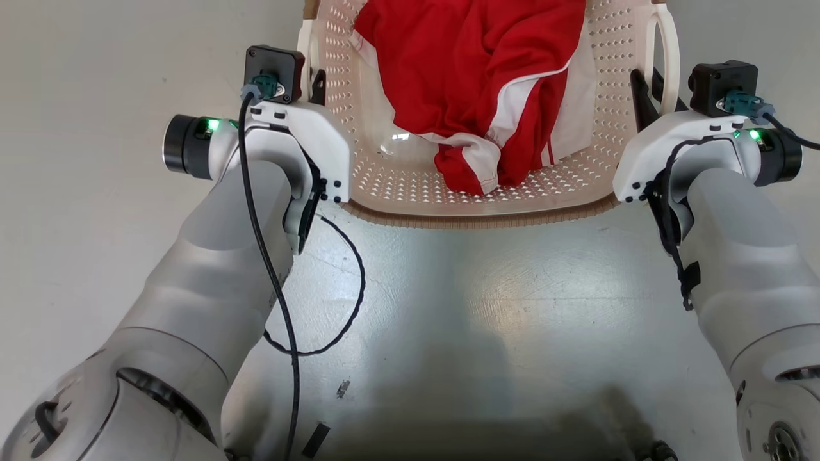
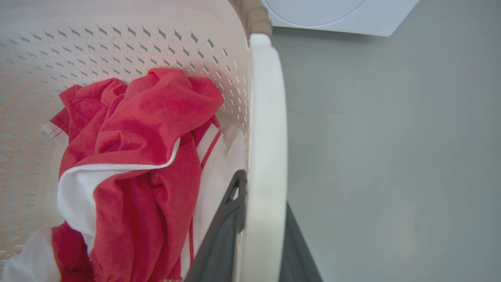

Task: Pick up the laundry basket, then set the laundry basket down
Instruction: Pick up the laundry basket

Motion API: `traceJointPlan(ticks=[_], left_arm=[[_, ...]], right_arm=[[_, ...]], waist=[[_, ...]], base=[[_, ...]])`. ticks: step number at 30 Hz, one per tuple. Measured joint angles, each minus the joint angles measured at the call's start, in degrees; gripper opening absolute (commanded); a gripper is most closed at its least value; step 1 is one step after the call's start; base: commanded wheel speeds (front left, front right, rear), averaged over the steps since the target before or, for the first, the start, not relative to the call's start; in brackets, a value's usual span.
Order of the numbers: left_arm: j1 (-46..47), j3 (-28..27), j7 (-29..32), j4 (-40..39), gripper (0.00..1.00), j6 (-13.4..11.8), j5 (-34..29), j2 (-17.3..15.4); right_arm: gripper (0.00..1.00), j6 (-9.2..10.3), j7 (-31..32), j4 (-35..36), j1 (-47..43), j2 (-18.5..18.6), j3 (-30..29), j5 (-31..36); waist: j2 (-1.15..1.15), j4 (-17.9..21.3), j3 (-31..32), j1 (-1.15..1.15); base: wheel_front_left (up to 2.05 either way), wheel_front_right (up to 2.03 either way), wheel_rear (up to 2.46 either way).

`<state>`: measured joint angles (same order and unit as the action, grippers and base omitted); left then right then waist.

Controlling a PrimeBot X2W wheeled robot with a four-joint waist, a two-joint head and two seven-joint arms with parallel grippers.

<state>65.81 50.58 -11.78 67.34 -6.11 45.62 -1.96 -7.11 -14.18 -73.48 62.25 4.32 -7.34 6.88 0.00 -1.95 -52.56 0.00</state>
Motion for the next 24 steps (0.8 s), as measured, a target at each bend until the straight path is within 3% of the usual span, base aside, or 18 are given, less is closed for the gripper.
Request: traceJointPlan(ticks=[15,24], left_arm=[[-6.1,3.7,0.7,1.3,0.0,0.1,3.5,0.1],[-15.6,6.6,3.4,3.2,0.0,1.2,5.4,0.2]], right_arm=[[0.0,0.0,2.3,-0.8,-6.1,-0.2,6.4,-6.0],[0.0,0.03,8.3,-0.8,-15.2,-0.6,17.1,-16.0]], waist=[[0.0,0.4,7.8,0.0],[0.0,1.5,17.9,0.0]], base=[[0.0,0.0,0.0],[0.0,0.0,0.0]])
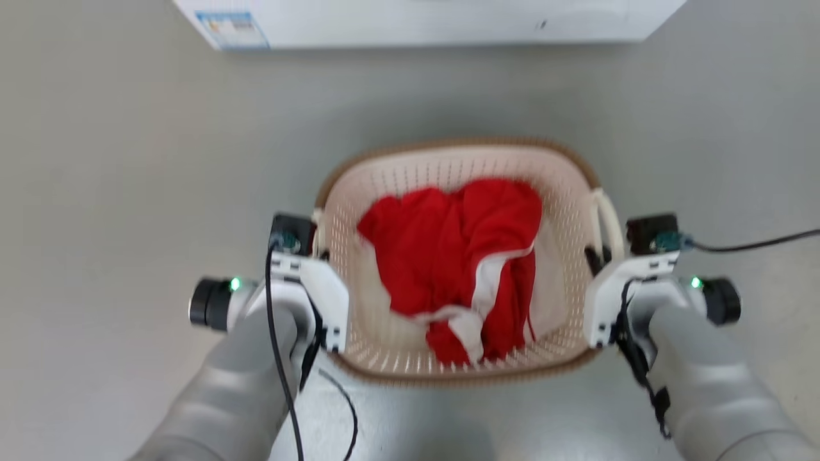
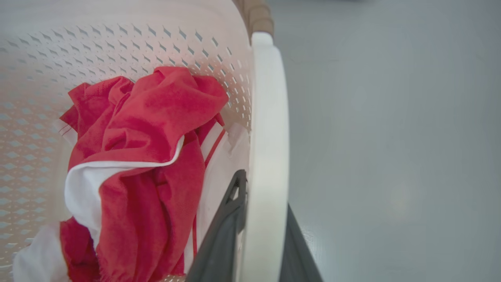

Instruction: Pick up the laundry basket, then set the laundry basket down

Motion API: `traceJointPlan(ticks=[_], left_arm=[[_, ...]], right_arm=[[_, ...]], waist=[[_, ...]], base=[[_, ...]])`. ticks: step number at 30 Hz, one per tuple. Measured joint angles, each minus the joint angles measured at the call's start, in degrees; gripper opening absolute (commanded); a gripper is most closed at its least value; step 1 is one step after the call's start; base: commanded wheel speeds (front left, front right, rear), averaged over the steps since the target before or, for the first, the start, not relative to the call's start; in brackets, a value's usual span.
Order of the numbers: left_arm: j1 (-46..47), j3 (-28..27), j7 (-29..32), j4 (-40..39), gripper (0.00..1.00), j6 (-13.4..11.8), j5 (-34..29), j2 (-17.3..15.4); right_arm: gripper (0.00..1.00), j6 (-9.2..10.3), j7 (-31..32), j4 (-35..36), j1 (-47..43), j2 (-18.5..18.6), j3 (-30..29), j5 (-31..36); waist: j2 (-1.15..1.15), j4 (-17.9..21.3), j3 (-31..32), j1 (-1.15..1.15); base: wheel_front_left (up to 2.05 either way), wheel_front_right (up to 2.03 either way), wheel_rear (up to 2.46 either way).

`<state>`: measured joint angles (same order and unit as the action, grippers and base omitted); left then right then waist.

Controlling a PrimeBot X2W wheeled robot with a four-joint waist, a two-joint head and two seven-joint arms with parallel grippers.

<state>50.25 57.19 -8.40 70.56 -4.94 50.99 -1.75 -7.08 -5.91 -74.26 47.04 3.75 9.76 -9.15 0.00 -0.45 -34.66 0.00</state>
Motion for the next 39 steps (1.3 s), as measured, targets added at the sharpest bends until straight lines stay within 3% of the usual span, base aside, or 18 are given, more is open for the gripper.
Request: traceJointPlan(ticks=[13,26,39], left_arm=[[-13.1,2.7,2.9,0.7,0.0,0.4,3.2,-0.4],[-23.9,6.0,5.9,-0.6,0.0,0.1,6.1,-0.8],[-26.3,8.3,7.4,-2.1,0.0,-0.5,7.4,-1.5]], right_arm=[[0.0,0.1,9.0,5.0,-12.3,0.0,14.3,-12.8],[0.0,0.56,14.4,6.7,-21.7,0.5,23.4,-20.9],[0.0,0.59,16.0,6.5,-23.6,0.7,27.4,-24.6]], waist=[[0.0,2.2,16.2,0.0],[0.0,4.4,31.2,0.0],[0.0,5.5,36.5,-0.01]], base=[[0.0,0.0,0.0],[0.0,0.0,0.0],[0.0,0.0,0.0]])
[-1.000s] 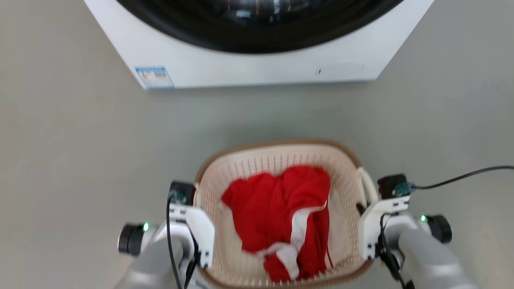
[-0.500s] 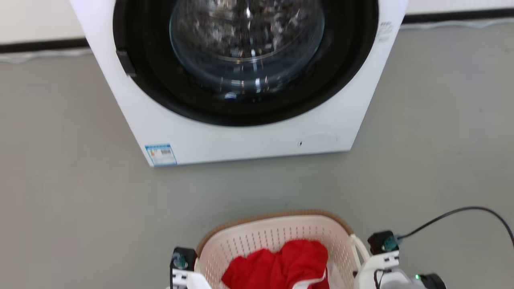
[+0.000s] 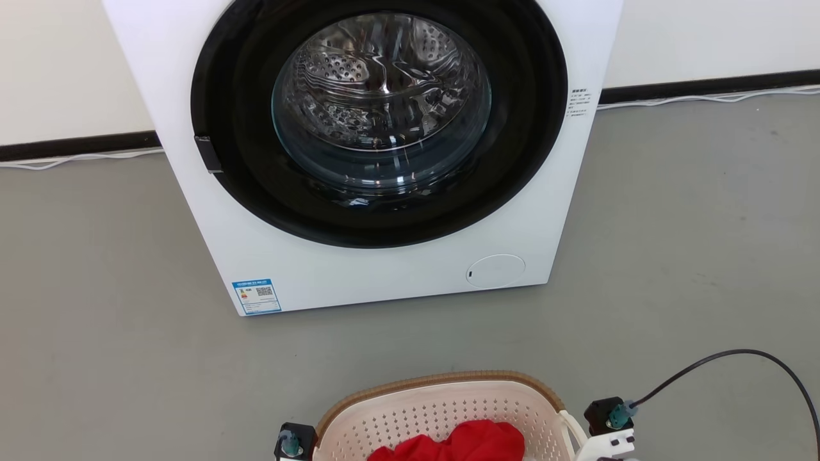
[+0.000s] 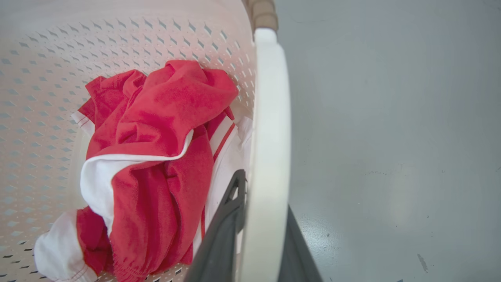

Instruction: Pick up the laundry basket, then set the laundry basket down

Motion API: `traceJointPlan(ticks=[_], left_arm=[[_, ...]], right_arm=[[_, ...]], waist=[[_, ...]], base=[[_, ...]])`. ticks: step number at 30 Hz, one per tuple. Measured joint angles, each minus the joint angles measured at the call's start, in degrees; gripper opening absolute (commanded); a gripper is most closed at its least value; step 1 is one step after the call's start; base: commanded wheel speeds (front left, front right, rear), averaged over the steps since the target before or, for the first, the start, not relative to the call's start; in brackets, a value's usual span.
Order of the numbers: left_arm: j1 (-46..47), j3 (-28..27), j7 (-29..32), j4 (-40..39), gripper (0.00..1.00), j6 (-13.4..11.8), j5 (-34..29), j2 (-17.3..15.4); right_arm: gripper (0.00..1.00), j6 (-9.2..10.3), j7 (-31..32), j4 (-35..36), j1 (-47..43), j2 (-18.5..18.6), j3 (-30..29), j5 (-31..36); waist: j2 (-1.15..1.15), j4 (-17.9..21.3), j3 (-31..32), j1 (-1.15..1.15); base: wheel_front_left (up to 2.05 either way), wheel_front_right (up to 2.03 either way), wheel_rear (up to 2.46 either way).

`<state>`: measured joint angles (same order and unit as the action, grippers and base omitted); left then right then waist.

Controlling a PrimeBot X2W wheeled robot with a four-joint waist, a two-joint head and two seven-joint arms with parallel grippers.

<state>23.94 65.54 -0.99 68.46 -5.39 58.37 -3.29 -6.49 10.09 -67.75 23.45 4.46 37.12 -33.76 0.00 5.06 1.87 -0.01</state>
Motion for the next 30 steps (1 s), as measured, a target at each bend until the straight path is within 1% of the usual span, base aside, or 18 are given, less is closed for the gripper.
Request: traceJointPlan(ticks=[30], left_arm=[[-0.1,2.8,0.0,-0.1,0.0,-0.2,2.7,0.0]], right_arm=[[0.0,0.0,-0.1,-1.7,0.1,0.0,3.9,-4.0]], waist=[[0.0,0.0,0.0,0.0]], base=[[0.0,0.0,0.0]])
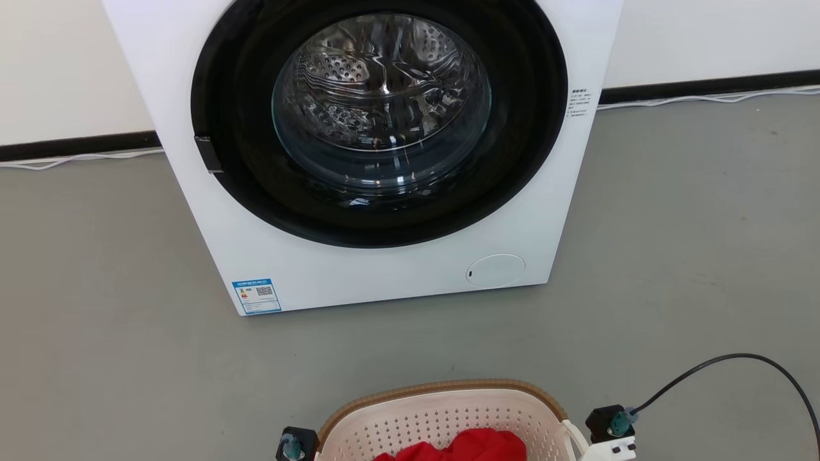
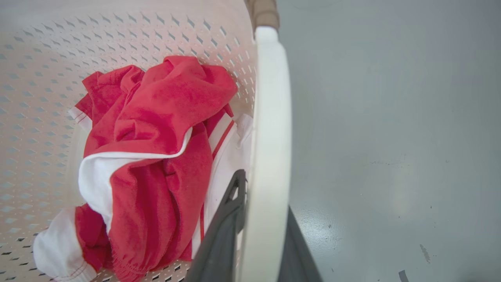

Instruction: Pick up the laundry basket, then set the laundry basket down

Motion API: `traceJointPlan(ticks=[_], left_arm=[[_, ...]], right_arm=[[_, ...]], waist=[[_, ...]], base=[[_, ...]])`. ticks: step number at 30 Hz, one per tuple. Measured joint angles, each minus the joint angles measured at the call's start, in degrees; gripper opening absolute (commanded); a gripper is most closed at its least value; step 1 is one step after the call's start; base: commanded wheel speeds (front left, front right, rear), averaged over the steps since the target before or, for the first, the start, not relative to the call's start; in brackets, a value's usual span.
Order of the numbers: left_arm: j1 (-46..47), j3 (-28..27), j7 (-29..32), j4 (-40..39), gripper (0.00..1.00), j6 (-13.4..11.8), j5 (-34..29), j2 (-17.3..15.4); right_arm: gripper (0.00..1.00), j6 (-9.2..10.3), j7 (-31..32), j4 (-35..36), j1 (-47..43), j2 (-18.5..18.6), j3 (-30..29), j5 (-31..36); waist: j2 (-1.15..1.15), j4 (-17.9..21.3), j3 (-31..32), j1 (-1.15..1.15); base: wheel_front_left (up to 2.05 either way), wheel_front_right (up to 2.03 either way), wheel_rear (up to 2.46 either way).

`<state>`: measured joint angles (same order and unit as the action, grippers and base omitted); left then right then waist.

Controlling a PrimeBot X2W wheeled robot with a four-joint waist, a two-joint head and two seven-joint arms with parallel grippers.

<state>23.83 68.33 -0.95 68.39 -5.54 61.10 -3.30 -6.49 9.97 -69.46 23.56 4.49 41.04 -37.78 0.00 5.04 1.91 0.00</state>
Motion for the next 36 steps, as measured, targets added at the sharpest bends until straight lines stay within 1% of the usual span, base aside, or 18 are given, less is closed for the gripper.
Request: traceJointPlan(ticks=[10,18,23,27,36], left_arm=[[0.0,0.5,-0.3,0.4,0.0,0.0,0.5,0.0],[1.7,0.8,-1.6,0.5,0.0,0.0,0.5,0.0],[6.6,0.7,-3.2,1.0,0.0,-0.1,0.5,0.0],[10.4,0.1,-5.0,1.7,0.0,-0.4,0.5,0.2],[19.7,-1.4,-9.0,2.5,0.0,-0.7,0.5,0.4]], right_arm=[[0.0,0.0,-0.7,0.0,0.0,0.0,1.1,-1.1],[0.0,0.0,-3.6,-0.6,1.5,0.0,1.4,-1.1],[0.0,0.0,-6.6,-1.3,6.0,0.0,1.2,-1.1],[0.0,-0.03,-9.8,-2.4,10.0,-0.1,0.4,0.2],[0.0,-0.08,-16.0,-4.9,19.9,-0.2,-2.3,3.9]], waist=[[0.0,0.0,-1.3,0.0],[0.0,-0.2,-4.8,0.0],[0.0,-0.6,-9.1,0.0],[0.0,-1.0,-13.3,0.0],[0.0,-2.1,-24.5,0.0]], base=[[0.0,0.0,0.0],[0.0,0.0,0.0],[0.0,0.0,0.0],[0.0,0.0,0.0],[0.0,0.0,0.0]])
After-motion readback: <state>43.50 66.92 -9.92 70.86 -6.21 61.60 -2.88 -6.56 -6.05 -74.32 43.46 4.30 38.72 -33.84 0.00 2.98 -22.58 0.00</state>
